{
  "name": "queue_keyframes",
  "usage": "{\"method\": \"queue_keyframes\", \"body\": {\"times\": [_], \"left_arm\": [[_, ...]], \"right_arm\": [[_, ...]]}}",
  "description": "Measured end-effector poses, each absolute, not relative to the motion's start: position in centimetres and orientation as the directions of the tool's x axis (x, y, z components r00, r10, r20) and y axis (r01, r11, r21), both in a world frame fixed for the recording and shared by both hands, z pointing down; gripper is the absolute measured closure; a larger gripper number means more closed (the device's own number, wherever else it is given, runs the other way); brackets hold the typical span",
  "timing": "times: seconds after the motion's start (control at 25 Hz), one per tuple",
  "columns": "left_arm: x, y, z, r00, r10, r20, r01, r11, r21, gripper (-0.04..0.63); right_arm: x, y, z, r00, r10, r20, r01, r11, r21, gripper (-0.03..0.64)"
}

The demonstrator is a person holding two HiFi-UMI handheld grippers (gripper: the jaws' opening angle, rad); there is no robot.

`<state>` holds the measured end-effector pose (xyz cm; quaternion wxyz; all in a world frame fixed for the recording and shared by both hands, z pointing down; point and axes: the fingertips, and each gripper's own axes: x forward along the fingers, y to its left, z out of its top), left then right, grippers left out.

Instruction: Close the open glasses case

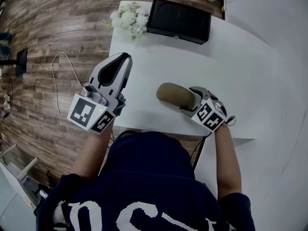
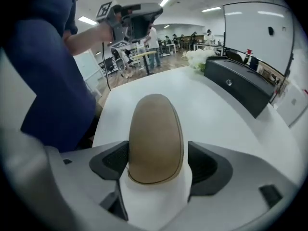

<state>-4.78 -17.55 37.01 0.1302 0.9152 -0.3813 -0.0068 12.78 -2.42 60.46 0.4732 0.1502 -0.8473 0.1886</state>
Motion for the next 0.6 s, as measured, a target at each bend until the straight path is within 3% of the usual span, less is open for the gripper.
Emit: {"method": "queue_keyframes", "body": {"times": [0.16, 0.36, 0.48, 0.6], "left_arm": [[-5.2, -17.1, 37.2, 0.712, -0.697, 0.086, -0.692, -0.675, 0.257, 0.571], [-5.9, -16.7, 38.8, 0.713, -0.694, 0.098, -0.674, -0.641, 0.367, 0.556], [-5.9, -16.4, 40.5, 0.736, -0.667, 0.117, -0.633, -0.617, 0.467, 0.426], [-5.0, -15.7, 42.3, 0.773, -0.621, 0.13, -0.574, -0.599, 0.559, 0.366]], "right_arm": [[12.2, -2.4, 61.2, -0.477, -0.044, 0.878, -0.384, 0.909, -0.163, 0.282], [11.8, -2.5, 60.3, -0.561, -0.117, 0.819, -0.484, 0.849, -0.211, 0.284], [11.6, -3.9, 58.2, -0.628, -0.214, 0.748, -0.562, 0.79, -0.246, 0.284], [11.4, -5.9, 55.3, -0.662, -0.31, 0.682, -0.601, 0.764, -0.236, 0.284]]}}
